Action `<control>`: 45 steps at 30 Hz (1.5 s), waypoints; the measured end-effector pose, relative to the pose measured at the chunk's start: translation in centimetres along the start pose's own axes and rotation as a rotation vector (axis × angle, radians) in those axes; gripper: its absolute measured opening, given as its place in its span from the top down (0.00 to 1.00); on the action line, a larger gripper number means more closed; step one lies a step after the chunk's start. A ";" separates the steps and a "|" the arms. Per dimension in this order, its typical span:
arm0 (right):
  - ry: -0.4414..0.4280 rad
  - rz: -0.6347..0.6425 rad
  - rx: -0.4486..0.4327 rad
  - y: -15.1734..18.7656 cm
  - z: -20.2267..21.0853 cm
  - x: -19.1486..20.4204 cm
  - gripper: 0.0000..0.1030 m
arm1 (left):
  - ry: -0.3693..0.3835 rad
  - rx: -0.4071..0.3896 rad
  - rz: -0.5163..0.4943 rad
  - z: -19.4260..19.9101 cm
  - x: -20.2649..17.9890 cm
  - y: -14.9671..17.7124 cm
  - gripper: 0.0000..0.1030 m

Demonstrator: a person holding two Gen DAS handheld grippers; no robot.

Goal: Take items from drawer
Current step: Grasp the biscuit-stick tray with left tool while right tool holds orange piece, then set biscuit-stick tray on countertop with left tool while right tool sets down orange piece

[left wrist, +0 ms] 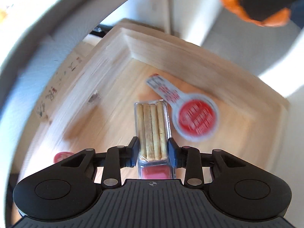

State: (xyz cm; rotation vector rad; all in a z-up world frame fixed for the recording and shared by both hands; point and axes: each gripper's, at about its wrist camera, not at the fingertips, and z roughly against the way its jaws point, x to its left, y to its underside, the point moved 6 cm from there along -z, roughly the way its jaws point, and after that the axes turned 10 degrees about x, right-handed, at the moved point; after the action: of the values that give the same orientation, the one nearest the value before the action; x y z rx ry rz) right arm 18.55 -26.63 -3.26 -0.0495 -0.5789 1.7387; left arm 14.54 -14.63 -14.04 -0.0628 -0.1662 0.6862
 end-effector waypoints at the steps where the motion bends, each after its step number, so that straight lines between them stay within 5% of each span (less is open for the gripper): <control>1: -0.006 0.002 0.007 0.1 0.1 0.4 0.91 | 0.001 -0.006 -0.012 0.9 -0.1 0.5 0.65; 6: -0.001 0.039 0.019 0.9 1.4 2.7 0.91 | 0.003 -0.092 -0.038 6.6 1.0 2.0 0.65; 8: 0.006 0.056 0.008 1.0 2.4 3.7 0.91 | 0.021 -0.152 -0.048 8.6 2.5 0.8 0.65; 12: 0.011 0.099 -0.025 0.8 4.7 6.0 0.91 | 0.050 -0.314 -0.036 15.4 1.9 4.3 0.65; 18: 0.073 0.173 -0.200 -3.5 9.7 8.4 0.91 | -0.086 -0.590 0.160 24.1 8.9 3.2 0.65; 21: 0.110 0.174 -0.277 -7.2 10.5 8.4 0.91 | -0.069 -0.658 0.264 23.4 13.3 0.3 0.65; 24: 0.117 0.122 -0.314 -10.6 9.3 7.1 0.91 | -0.025 -0.622 0.355 19.7 16.3 -2.5 0.64; 29: 0.049 0.065 -0.231 -12.6 2.9 4.0 0.91 | 0.014 -0.502 0.447 13.7 18.1 -3.5 0.62; 34: 0.110 0.068 -0.190 -12.2 -1.3 2.8 0.87 | -0.009 -0.596 0.482 15.6 19.1 -2.5 0.62; 40: 0.059 0.115 -0.288 -11.7 1.9 4.1 0.74 | -0.030 -0.761 0.349 20.9 16.9 1.8 0.62; 45: -0.003 0.222 -0.264 -8.7 4.1 5.9 0.68 | -0.037 -0.678 0.040 20.1 10.0 6.6 0.59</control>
State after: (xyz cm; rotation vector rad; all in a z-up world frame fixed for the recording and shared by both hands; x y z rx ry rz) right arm 23.52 -21.49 5.43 -0.3073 -0.8277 1.8651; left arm 14.51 -3.14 6.36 -0.7049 -0.4291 0.6462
